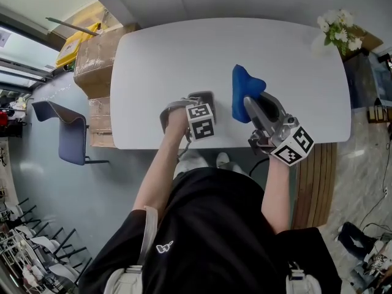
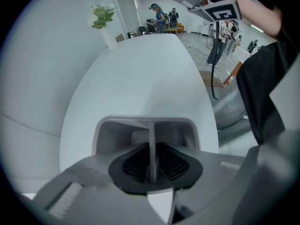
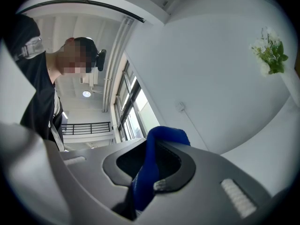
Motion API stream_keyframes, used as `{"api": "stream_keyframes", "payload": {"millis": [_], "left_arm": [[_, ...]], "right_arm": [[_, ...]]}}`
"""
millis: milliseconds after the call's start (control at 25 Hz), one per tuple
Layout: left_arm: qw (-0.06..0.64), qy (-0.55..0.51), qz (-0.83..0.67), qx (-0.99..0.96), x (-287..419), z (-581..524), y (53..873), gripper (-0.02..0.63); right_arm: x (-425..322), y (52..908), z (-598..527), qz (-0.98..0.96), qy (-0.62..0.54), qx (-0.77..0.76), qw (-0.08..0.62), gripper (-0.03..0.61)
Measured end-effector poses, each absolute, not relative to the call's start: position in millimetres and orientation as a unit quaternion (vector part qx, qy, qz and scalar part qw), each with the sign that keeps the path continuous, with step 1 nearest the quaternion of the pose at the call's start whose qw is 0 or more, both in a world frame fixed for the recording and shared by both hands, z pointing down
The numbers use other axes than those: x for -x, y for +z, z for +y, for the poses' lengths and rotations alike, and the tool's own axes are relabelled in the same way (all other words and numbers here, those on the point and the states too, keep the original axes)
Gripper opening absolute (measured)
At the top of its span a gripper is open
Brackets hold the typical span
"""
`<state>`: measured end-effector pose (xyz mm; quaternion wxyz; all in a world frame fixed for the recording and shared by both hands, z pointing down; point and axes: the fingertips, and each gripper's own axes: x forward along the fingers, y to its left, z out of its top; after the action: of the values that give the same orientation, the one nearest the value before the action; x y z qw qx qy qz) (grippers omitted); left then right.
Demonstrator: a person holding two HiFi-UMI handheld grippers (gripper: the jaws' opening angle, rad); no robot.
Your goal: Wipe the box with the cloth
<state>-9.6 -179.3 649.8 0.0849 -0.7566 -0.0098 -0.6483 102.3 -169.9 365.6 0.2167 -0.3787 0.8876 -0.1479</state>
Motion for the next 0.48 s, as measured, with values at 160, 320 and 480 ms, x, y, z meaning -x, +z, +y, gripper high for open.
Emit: {"api": "stream_keyframes", "payload": {"millis": [160, 320, 480], "left_arm": [[0.102, -0.636, 0.032, 0.765, 13.9, -180.2, 646.2, 0.071], [0.111, -0.618, 0.078, 0.774, 18.7, -181.8, 631.8, 0.071], [0.11, -0.591, 0.12, 0.79, 19.8, -187.6, 609.4, 0.071]], "right_arm": [[-102.9, 366.8, -164.8, 0.889, -0.15, 0.375, 0.214, 0.052], [-100.7, 366.6, -160.1, 0.893, -0.153, 0.367, 0.21, 0.052], [-95.1, 365.8, -159.5, 0.897, -0.151, 0.363, 0.203, 0.052]]}}
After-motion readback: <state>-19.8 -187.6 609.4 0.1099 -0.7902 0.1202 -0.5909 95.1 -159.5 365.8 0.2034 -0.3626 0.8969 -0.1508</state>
